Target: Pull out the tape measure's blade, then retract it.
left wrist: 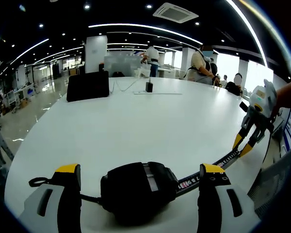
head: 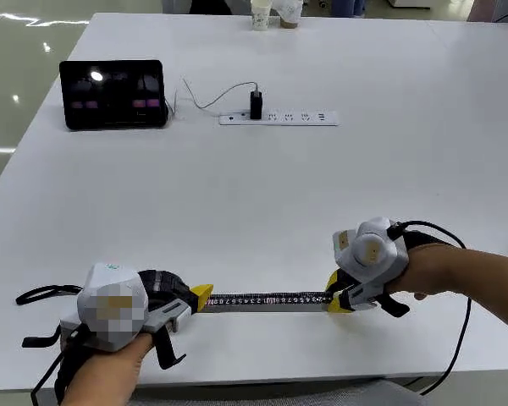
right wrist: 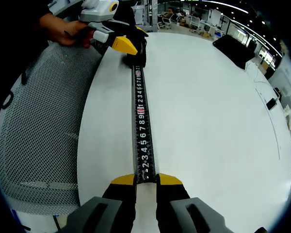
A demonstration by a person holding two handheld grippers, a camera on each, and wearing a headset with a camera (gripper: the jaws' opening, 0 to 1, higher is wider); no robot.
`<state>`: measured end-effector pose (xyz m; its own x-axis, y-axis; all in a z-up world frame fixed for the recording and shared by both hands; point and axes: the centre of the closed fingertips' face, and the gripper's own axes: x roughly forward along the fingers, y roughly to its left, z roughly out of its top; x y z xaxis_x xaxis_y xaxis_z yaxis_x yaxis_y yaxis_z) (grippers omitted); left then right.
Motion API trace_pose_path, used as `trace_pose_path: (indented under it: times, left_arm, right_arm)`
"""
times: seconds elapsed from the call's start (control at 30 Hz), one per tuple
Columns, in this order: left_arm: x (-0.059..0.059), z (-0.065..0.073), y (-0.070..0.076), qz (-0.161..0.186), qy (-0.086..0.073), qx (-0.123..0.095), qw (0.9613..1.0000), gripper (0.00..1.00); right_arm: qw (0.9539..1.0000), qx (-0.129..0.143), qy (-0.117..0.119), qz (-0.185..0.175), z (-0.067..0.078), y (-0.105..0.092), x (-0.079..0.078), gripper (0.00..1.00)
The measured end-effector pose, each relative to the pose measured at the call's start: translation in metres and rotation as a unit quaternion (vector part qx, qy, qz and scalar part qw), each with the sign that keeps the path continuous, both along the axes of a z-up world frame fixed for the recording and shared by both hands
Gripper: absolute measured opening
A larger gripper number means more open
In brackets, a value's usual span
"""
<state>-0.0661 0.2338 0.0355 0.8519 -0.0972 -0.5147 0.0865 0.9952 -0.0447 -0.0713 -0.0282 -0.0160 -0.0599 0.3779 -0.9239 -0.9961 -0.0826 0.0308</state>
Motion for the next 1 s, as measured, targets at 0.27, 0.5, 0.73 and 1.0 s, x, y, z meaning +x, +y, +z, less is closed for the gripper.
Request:
trace_pose_path:
  times: [0.27, 0.5, 0.73, 1.0]
  left_arm:
    - [0.000, -0.001, 0.000, 0.002, 0.000, 0.004, 1.0000, 0.95]
    - [-0.002, -0.003, 0.002, 0.009, 0.008, -0.004, 0.9999, 0.83]
    - [-0.004, -0.008, 0.003, 0.016, 0.026, -0.017, 0.9994, 0.69]
    - [-0.008, -0.014, 0.003, 0.019, 0.044, -0.023, 0.9986, 0.62]
  right_arm:
    - [0.9988, -0.025, 0.021, -0.036, -0.001, 0.000, 0.003, 0.11]
    - [0.9982, -0.038, 0.024, -0.039, -0.002, 0.000, 0.003, 0.11]
    - [0.9978, -0.037, 0.025, -0.049, -0.001, 0.000, 0.003, 0.11]
    - [0.9969, -0.038, 0.033, -0.059, -0.001, 0.000, 0.004, 0.10]
